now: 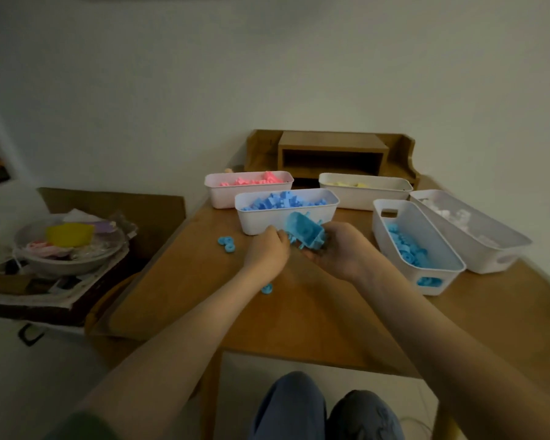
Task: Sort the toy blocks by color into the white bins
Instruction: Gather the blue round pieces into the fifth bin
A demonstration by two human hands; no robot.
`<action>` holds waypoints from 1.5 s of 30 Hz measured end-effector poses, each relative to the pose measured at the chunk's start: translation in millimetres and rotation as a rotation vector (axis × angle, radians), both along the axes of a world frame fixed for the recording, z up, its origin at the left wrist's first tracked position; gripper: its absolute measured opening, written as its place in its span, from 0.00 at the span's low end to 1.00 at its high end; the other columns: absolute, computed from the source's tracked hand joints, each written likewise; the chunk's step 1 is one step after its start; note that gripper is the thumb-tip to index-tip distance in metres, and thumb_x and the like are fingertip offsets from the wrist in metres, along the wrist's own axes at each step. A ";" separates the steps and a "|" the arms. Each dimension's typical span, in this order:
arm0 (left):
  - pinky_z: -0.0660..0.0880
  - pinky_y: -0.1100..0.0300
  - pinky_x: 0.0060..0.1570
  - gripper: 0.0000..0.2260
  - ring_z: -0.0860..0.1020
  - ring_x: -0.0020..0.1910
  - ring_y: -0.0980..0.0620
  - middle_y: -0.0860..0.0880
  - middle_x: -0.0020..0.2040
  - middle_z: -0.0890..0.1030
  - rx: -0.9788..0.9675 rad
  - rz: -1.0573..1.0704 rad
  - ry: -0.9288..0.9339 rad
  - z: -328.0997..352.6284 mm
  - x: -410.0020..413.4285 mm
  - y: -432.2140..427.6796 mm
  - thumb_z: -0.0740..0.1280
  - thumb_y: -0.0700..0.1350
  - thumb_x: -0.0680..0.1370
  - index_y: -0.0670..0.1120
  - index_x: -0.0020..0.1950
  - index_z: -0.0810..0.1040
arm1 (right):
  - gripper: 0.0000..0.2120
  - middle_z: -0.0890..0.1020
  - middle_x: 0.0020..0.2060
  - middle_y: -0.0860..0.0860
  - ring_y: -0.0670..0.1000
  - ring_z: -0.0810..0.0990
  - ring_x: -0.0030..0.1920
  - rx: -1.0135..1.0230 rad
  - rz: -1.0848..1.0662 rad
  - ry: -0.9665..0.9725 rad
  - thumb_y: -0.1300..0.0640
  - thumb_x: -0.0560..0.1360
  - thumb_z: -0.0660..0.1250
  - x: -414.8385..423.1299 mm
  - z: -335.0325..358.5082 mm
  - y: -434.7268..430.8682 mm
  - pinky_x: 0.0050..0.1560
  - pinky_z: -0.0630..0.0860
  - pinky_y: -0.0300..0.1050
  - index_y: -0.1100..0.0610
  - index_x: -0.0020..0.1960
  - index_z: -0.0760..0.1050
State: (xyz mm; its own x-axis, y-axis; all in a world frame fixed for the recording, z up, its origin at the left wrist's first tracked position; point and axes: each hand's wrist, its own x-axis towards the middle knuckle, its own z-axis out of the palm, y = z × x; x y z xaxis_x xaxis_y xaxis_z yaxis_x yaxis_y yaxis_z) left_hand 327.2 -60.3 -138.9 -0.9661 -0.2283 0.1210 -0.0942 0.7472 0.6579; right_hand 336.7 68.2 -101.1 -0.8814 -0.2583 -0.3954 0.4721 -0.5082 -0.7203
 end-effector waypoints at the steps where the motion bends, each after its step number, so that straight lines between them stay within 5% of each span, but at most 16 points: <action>1: 0.60 0.56 0.30 0.13 0.68 0.33 0.52 0.46 0.38 0.71 0.031 0.012 -0.001 -0.7 -0.2 -0.7 0.51 0.47 0.82 0.44 0.43 0.67 | 0.12 0.77 0.51 0.61 0.58 0.78 0.54 -0.004 0.005 -0.021 0.62 0.79 0.57 0.1 -2.9 0.9 0.54 0.77 0.51 0.64 0.61 0.67; 7: 0.63 0.60 0.30 0.13 0.70 0.35 0.54 0.47 0.40 0.73 0.180 0.007 -0.027 15.9 -9.7 13.4 0.51 0.48 0.82 0.43 0.51 0.72 | 0.19 0.75 0.49 0.58 0.54 0.77 0.49 0.232 -0.080 0.056 0.58 0.78 0.60 3.9 4.0 19.1 0.54 0.77 0.48 0.61 0.68 0.64; 11: 0.73 0.57 0.47 0.18 0.76 0.50 0.49 0.43 0.53 0.78 0.246 -0.020 -0.068 24.6 -25.3 41.0 0.49 0.49 0.83 0.41 0.63 0.71 | 0.08 0.75 0.53 0.51 0.48 0.76 0.52 0.904 -0.394 0.719 0.54 0.80 0.58 0.8 26.4 49.6 0.43 0.73 0.36 0.54 0.58 0.68; 13: 0.73 0.56 0.46 0.17 0.76 0.45 0.51 0.44 0.48 0.77 0.268 -0.034 -0.073 25.3 -31.3 61.2 0.50 0.50 0.83 0.42 0.63 0.71 | 0.09 0.74 0.53 0.50 0.47 0.74 0.52 1.175 -0.573 0.886 0.56 0.79 0.59 -9.7 27.5 79.6 0.45 0.73 0.38 0.54 0.58 0.67; 15: 0.72 0.59 0.39 0.16 0.74 0.39 0.53 0.46 0.44 0.76 0.295 -0.043 -0.086 27.3 -36.0 82.2 0.51 0.49 0.83 0.42 0.63 0.69 | 0.11 0.76 0.54 0.53 0.50 0.74 0.50 1.428 -0.572 0.752 0.55 0.78 0.60 -22.0 18.6 109.1 0.44 0.72 0.43 0.56 0.59 0.67; 18: 0.69 0.59 0.38 0.11 0.75 0.43 0.50 0.44 0.47 0.76 0.219 -0.117 -0.044 35.4 -44.0 116.0 0.51 0.48 0.83 0.44 0.55 0.69 | 0.14 0.80 0.54 0.56 0.54 0.79 0.49 1.752 -0.257 0.428 0.50 0.80 0.56 -30.0 -2.0 136.1 0.41 0.74 0.45 0.57 0.58 0.73; 22: 0.67 0.60 0.34 0.15 0.74 0.42 0.51 0.44 0.51 0.77 0.043 -0.319 0.096 43.2 -54.0 157.6 0.50 0.50 0.83 0.43 0.61 0.68 | 0.14 0.78 0.58 0.55 0.54 0.77 0.54 1.653 -0.237 0.521 0.56 0.81 0.52 -28.2 -9.8 147.1 0.45 0.73 0.44 0.54 0.60 0.73; 27: 0.74 0.51 0.49 0.14 0.74 0.56 0.44 0.42 0.62 0.71 -0.059 -0.497 0.144 38.7 -61.2 191.5 0.53 0.47 0.83 0.43 0.66 0.65 | 0.15 0.78 0.58 0.56 0.54 0.77 0.56 1.573 -0.238 0.582 0.64 0.79 0.54 -37.1 -14.7 153.2 0.50 0.70 0.42 0.58 0.64 0.70; 32: 0.61 0.47 0.66 0.23 0.60 0.69 0.41 0.42 0.71 0.61 -0.598 -0.675 -0.024 26.4 -65.3 186.8 0.59 0.49 0.80 0.47 0.73 0.58 | 0.17 0.74 0.62 0.56 0.54 0.74 0.60 1.581 -0.312 0.604 0.64 0.78 0.55 -37.1 -14.0 154.3 0.55 0.70 0.43 0.57 0.66 0.67; 35: 0.54 0.47 0.69 0.28 0.52 0.73 0.44 0.45 0.74 0.55 -0.540 -0.715 -0.026 30.9 -58.4 173.2 0.63 0.50 0.78 0.50 0.74 0.55 | 0.16 0.72 0.63 0.56 0.56 0.71 0.62 1.686 -0.344 0.750 0.61 0.78 0.56 -33.5 -9.0 140.8 0.63 0.68 0.50 0.58 0.66 0.68; 39: 0.45 0.47 0.73 0.33 0.45 0.76 0.48 0.49 0.77 0.47 -0.598 -0.628 0.080 25.8 -35.4 131.5 0.60 0.53 0.79 0.49 0.77 0.46 | 0.15 0.75 0.62 0.55 0.52 0.73 0.62 1.574 -0.390 0.942 0.61 0.78 0.58 -21.2 -3.1 103.4 0.61 0.69 0.43 0.57 0.65 0.68; 45: 0.37 0.46 0.73 0.30 0.35 0.75 0.52 0.52 0.77 0.35 -0.628 -0.566 -0.209 4.9 -6.3 22.4 0.51 0.57 0.81 0.54 0.77 0.38 | 0.22 0.69 0.66 0.52 0.51 0.68 0.65 1.535 0.063 1.074 0.57 0.78 0.60 -7.4 -33.1 34.8 0.64 0.66 0.44 0.55 0.70 0.61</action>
State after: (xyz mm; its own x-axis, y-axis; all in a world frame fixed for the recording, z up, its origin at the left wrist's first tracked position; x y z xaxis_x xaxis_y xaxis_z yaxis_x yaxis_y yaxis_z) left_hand 320.9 -37.8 -134.0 -0.9305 0.3427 -0.1295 0.3285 0.9370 0.1191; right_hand 329.3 103.1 -134.3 -0.8837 -0.2991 0.3600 -0.4430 0.7829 -0.4369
